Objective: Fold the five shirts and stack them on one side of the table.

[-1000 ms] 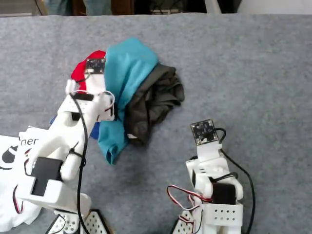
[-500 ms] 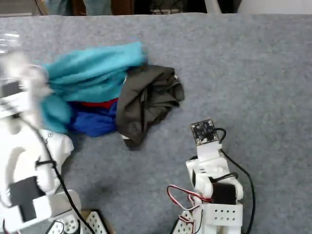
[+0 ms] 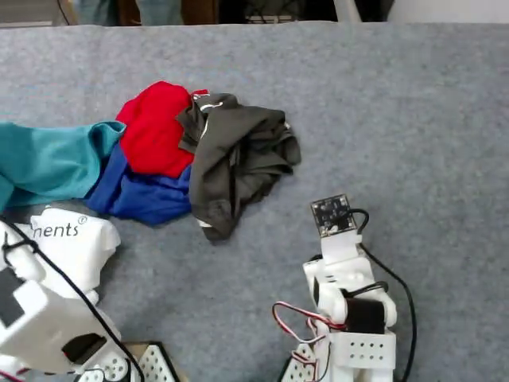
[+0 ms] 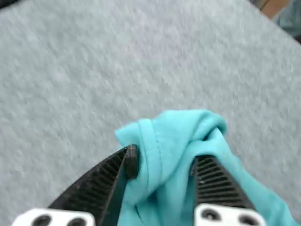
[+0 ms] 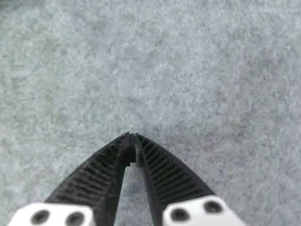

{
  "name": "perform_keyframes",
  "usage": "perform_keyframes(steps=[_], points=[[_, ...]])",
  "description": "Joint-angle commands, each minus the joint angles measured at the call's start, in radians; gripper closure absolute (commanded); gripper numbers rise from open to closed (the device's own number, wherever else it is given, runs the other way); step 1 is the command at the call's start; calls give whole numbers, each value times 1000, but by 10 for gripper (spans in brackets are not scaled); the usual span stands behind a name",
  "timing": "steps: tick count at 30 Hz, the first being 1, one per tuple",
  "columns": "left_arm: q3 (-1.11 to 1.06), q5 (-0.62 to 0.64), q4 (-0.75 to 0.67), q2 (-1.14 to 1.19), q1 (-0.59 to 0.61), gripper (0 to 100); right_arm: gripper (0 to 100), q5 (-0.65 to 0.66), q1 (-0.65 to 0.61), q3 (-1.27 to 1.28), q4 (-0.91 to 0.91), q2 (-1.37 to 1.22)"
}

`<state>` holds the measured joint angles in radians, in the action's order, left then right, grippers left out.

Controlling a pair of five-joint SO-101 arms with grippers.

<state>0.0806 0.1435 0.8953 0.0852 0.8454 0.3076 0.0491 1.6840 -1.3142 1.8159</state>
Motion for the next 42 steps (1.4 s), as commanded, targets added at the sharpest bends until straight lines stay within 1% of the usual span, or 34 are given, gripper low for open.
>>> perform_keyframes(steps=[1,5,7,9,10,12,14,15,18,19,21,23,25,27,29,33,37,42], points=[[189,28,226,-6,-120,768,984,8,-14,1,17,61],[337,28,456,-6,-361,768,984,8,-14,1,17,61],[371,31,526,3,-509,768,984,8,-14,1,17,61],[349,31,551,3,-659,768,984,8,-14,1,17,61],[321,32,548,5,-725,768,984,8,-14,1,17,61],[229,32,486,18,-831,768,984,8,-14,1,17,61],[96,34,365,63,-891,768,984,8,-14,1,17,61],[33,34,296,95,-898,768,984,8,-14,1,17,61],[-101,34,112,227,-877,768,984,8,-14,1,17,61],[-113,34,81,275,-857,773,984,8,-14,1,17,61],[-102,57,64,362,-806,794,984,8,-14,1,17,61],[-33,84,104,400,-757,877,984,8,-14,1,17,61],[44,69,166,414,-717,979,984,8,-14,1,17,61],[79,58,221,405,-694,953,984,8,-14,1,17,61],[125,38,285,385,-665,976,984,8,-14,1,17,61],[275,43,454,285,-544,972,984,8,-14,1,17,61],[452,44,509,178,-412,971,984,8,-14,1,17,61],[676,48,508,124,-217,970,984,8,-14,1,17,61]])
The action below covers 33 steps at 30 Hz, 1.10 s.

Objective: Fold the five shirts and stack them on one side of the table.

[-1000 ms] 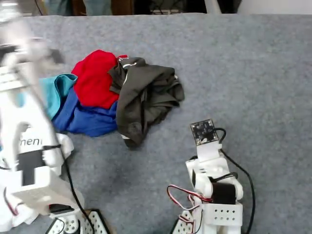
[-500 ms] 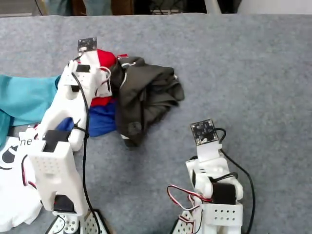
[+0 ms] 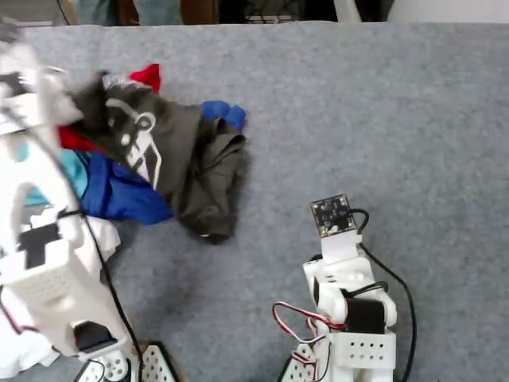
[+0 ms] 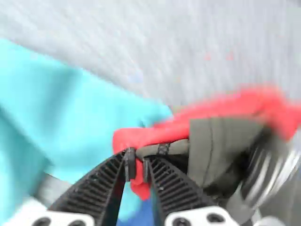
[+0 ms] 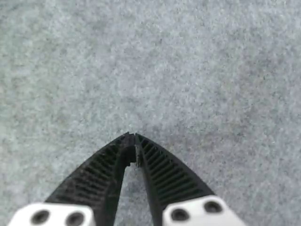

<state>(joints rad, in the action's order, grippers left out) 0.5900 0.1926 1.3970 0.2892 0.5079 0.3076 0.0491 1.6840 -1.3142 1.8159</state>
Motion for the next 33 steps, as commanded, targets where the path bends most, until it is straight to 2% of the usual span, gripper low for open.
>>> perform_keyframes(steps=[1,4,7,11,13,17,22,25,29,33], points=[[214,-2,6,-80,162,970,984,8,-14,1,17,61],[332,-2,11,-74,282,970,984,8,-14,1,17,61],[354,-9,9,-71,351,970,984,8,-14,1,17,61],[213,-21,9,-5,321,965,984,8,-14,1,17,61],[134,-63,26,41,285,912,984,8,-14,1,17,61],[58,-72,169,84,157,762,984,8,-14,1,17,61],[87,-40,295,32,-114,754,984,8,-14,1,17,61],[58,-32,299,20,-325,754,984,8,-14,1,17,61],[-93,-29,132,95,-516,756,984,8,-14,1,17,61],[-231,-29,-71,259,-562,759,984,8,-14,1,17,61]])
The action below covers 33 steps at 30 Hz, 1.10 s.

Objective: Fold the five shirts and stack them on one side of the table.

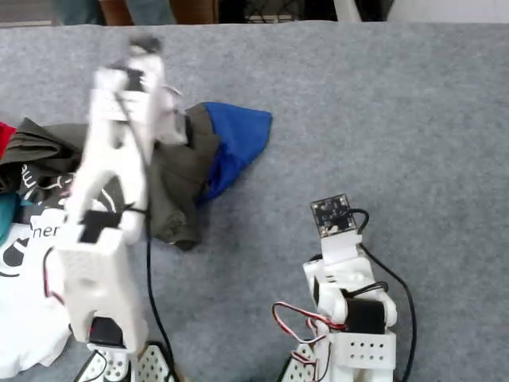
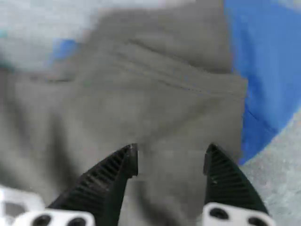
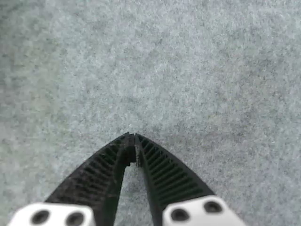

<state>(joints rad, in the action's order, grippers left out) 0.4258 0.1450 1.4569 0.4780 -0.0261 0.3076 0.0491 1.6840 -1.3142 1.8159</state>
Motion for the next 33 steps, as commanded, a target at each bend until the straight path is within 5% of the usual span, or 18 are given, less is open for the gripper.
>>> perform_keyframes(steps=[1,7,16,23,33], points=[[-81,18,-161,124,-25,759,984,8,-14,1,17,61],[48,9,-121,275,68,983,984,8,-14,1,17,61],[538,9,100,130,372,973,984,8,-14,1,17,61],[975,17,107,60,654,956,984,8,-14,1,17,61],[969,20,233,276,743,819,984,8,-14,1,17,61]])
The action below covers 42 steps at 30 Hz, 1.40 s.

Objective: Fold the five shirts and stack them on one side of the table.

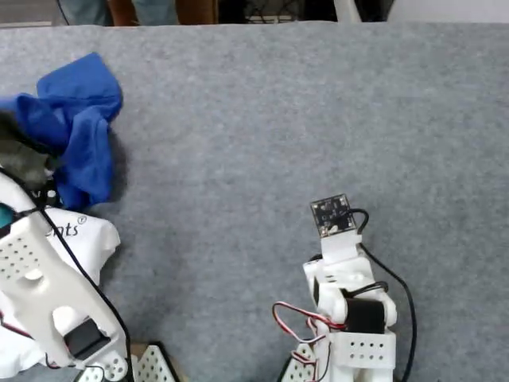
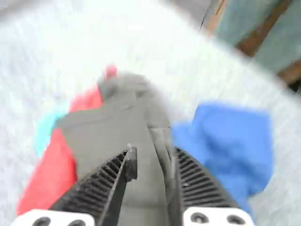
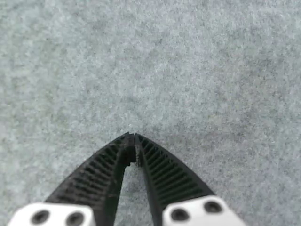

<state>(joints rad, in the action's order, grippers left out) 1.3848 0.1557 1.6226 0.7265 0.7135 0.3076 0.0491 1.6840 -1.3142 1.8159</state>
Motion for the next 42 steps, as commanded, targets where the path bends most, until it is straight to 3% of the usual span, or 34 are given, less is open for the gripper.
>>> perform_keyframes(steps=[1,4,7,9,14,17,21,24,30,34,38,42], points=[[10,17,120,44,-5,803,984,8,-14,1,17,61],[-97,44,149,21,-39,769,984,8,-14,1,17,61],[-171,41,147,-219,-19,761,984,8,-14,1,17,61],[-332,-8,146,-393,-48,761,984,8,-14,1,17,61],[-986,-129,141,-898,-154,761,984,8,-14,1,17,61],[-1395,-155,92,-1146,-151,762,984,8,-14,1,17,61],[-1916,-158,-74,-1392,-38,762,984,8,-14,1,17,61],[-2239,-192,-279,-1499,21,762,984,8,-14,1,17,61],[-2667,-350,-634,-1539,-51,766,984,8,-14,1,17,61],[-2648,-353,-638,-1542,-84,790,984,8,-14,1,17,61],[-2529,-362,-624,-1522,-105,973,984,8,-14,1,17,61],[-2278,-440,-431,-1528,-229,971,984,8,-14,1,17,61]])
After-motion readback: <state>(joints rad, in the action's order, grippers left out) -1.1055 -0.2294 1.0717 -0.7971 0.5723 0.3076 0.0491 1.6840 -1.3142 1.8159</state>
